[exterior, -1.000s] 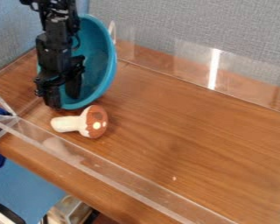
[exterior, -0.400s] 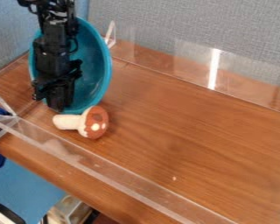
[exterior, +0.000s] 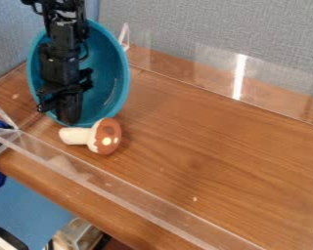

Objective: Remove the mushroom from inside the blue bowl and put it on the table

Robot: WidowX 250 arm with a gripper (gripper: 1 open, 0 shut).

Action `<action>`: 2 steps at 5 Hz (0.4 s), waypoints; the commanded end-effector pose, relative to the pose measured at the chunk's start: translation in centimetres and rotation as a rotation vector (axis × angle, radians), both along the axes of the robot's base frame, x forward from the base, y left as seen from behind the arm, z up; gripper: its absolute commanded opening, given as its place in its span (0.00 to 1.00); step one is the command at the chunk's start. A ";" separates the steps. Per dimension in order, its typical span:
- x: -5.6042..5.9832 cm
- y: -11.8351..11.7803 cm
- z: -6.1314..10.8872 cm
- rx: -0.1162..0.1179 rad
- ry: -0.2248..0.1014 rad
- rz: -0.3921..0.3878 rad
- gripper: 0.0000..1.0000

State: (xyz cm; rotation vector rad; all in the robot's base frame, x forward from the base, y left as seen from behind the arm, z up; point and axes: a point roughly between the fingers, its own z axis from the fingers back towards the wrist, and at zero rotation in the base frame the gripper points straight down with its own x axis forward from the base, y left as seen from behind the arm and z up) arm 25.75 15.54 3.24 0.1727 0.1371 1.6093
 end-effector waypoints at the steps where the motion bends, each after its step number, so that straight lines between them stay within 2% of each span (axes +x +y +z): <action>1: 0.5 1.4 0.7 0.016 -0.044 0.010 0.00; 2: 0.1 1.7 1.4 0.012 -0.045 0.000 0.00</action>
